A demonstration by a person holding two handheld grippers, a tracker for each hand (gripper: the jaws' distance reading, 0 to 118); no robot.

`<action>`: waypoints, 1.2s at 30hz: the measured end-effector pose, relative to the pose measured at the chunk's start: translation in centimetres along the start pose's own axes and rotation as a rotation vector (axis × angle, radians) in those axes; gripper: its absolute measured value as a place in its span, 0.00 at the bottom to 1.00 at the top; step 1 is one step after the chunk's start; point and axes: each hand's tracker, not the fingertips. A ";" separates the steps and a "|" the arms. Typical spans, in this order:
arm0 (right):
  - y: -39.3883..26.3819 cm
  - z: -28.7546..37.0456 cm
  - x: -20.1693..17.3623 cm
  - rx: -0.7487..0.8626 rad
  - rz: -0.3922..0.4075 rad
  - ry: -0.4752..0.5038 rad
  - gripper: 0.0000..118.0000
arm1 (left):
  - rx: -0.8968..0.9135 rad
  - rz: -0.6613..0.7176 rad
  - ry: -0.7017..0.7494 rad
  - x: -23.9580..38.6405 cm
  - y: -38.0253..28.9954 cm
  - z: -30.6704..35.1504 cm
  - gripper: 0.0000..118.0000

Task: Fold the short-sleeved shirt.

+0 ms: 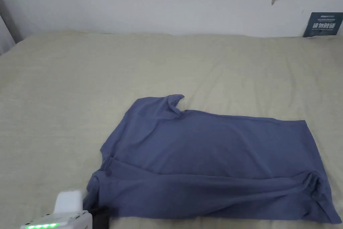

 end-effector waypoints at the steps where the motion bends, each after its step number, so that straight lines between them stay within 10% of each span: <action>1: 0.1 -0.2 0.1 0.001 -0.003 -0.006 0.06 | 0.010 -0.007 -0.011 -0.3 -0.1 -0.4 0.55; 2: 0.2 -0.4 0.2 -0.003 -0.007 -0.017 0.06 | 0.009 -0.003 -0.030 -0.3 0.0 -0.7 0.53; 5: 0.4 -0.9 0.4 -0.017 -0.011 -0.037 0.06 | 0.031 -0.037 -0.003 0.0 0.2 -0.5 0.04; 17: 2.1 -2.4 3.9 0.012 -0.078 -0.048 0.13 | 0.023 -0.065 0.006 1.3 1.1 -0.2 0.04; 19: 3.4 -4.0 4.8 -0.004 -0.069 -0.055 0.69 | 0.019 -0.064 0.003 1.3 1.2 -0.2 0.04; 21: 4.7 -6.2 5.7 -0.098 -0.037 -0.108 0.94 | 0.012 -0.059 -0.003 1.0 1.3 -0.1 0.04; 36: 5.9 -13.0 6.5 -0.145 -0.039 -0.211 0.90 | -0.006 -0.080 0.015 1.5 1.6 -0.2 0.05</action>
